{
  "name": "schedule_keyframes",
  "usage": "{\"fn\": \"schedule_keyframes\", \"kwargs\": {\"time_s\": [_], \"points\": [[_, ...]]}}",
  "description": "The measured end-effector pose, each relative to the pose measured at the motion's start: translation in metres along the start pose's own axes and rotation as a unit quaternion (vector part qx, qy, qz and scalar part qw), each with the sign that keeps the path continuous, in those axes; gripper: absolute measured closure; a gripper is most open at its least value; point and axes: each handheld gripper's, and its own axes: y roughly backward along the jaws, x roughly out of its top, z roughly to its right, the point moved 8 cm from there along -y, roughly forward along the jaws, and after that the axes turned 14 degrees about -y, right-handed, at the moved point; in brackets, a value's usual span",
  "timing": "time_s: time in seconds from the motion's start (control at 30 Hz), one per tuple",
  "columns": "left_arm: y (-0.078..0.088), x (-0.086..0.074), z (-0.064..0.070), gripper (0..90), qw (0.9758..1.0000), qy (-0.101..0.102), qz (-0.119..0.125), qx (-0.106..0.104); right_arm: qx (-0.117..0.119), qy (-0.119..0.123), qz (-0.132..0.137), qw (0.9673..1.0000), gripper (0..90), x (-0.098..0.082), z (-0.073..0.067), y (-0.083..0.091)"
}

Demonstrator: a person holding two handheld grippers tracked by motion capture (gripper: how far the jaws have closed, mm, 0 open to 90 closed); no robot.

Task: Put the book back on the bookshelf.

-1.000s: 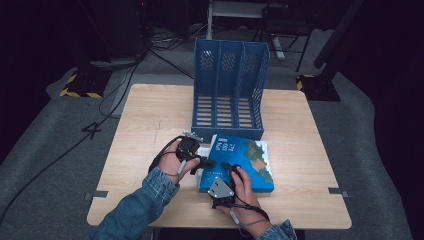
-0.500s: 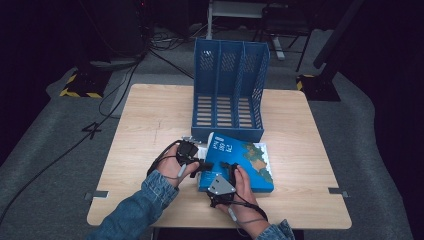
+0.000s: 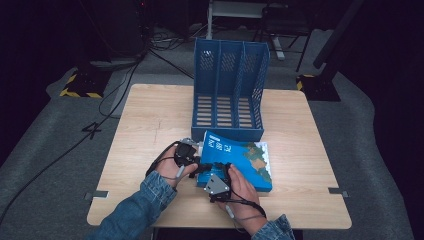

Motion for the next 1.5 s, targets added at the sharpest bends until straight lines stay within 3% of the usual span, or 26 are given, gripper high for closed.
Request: {"fn": "schedule_keyframes", "kwargs": {"time_s": [0.1,0.17,0.27,0.37,0.47,0.63,0.77,0.8,0.87,1.17,1.43,1.5], "points": [[0.004,-0.002,-0.007,48.7,0.9999,0.001,-0.005,0.013,-0.005,0.018,-0.007,0.9998,25.2,0.0,0.002,-0.001],[0.006,-0.003,-0.008,48.7,0.9999,0.007,-0.003,0.009,-0.002,0.033,-0.019,0.9993,27.8,0.0,0.001,0.0],[0.013,0.001,-0.008,49.3,0.9996,0.022,0.018,-0.008,0.011,0.06,-0.031,0.9977,39.7,0.0,-0.004,0.002],[0.022,0.004,-0.011,48.6,0.999,0.025,0.036,0.0,0.003,0.054,-0.029,0.9981,44.2,0.004,-0.002,0.004],[0.032,0.003,-0.021,48.6,0.9979,0.032,0.053,0.017,0.012,0.062,-0.033,0.9975,48.8,0.006,-0.001,0.007],[0.041,-0.003,-0.034,48.6,0.9962,0.049,0.063,0.035,0.015,0.061,-0.029,0.9976,55.9,0.013,0.004,0.016],[0.044,-0.009,-0.046,48.0,0.995,0.051,0.061,0.06,0.022,0.05,-0.025,0.9982,57.8,0.017,0.009,0.021],[0.045,-0.015,-0.055,47.7,0.9942,0.048,0.053,0.08,0.033,0.036,-0.023,0.9986,58.1,0.02,0.014,0.025],[0.046,-0.022,-0.063,47.7,0.9932,0.052,0.045,0.094,0.033,0.021,-0.019,0.9991,58.4,0.022,0.017,0.026],[0.043,-0.045,-0.087,47.7,0.9899,0.072,0.02,0.12,0.056,-0.013,-0.02,0.9981,60.7,0.036,0.035,0.042],[0.04,-0.06,-0.101,47.7,0.9876,0.074,0.0,0.139,0.06,-0.044,-0.011,0.9972,61.6,0.047,0.053,0.058],[0.041,-0.061,-0.104,47.6,0.9875,0.071,0.004,0.141,0.064,-0.054,-0.009,0.9964,61.7,0.05,0.057,0.062]]}}
